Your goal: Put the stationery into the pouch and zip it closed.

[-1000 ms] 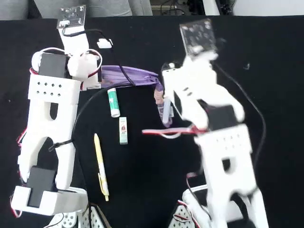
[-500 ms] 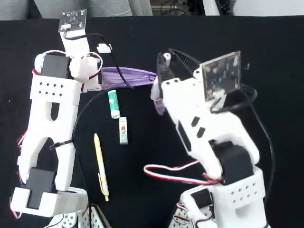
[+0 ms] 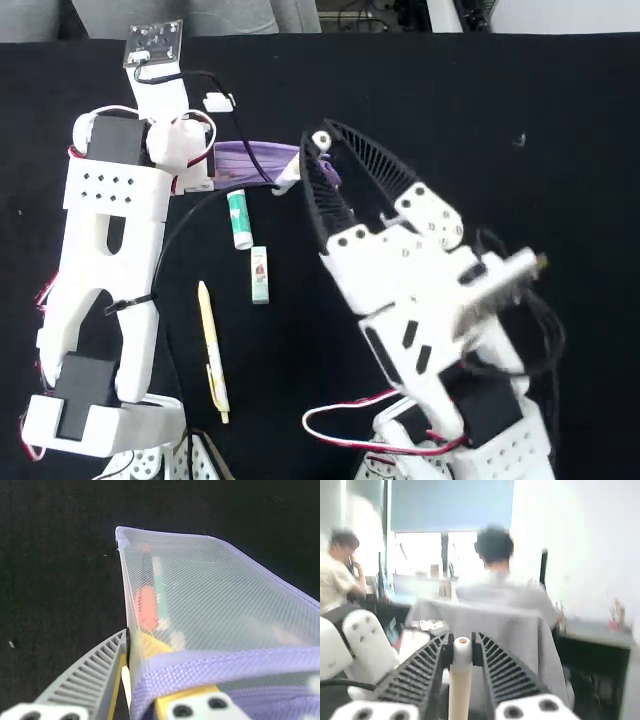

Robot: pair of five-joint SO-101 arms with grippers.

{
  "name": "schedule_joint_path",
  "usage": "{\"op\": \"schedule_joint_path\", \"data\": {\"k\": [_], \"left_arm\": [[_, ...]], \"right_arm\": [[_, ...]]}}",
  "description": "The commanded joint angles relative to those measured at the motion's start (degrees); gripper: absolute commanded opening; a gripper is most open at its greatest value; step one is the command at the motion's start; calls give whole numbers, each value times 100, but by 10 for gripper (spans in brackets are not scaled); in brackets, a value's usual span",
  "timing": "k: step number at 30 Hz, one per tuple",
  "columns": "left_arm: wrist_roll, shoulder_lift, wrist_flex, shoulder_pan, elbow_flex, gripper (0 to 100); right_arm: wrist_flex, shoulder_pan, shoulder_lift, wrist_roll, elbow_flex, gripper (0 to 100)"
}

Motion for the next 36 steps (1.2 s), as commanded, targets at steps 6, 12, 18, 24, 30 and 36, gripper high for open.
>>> {"op": "schedule_joint_path", "data": {"k": [6,12,18,24,30,36], "left_arm": [[44,-105,-44,75,13,29],[53,-105,-62,75,13,29],[53,-105,-53,75,13,29],[70,-105,-70,75,22,29],[79,-105,-70,84,-22,29],[79,-105,-53,75,-31,29]], "right_arm": [[-2848,-123,-690,18,2132,11],[-3209,-123,-699,26,2141,11],[-3235,-123,-690,35,1780,11],[-4176,-70,-497,396,2176,11],[-5099,-70,585,712,2281,11],[-5116,-70,1279,712,2158,11]]}}
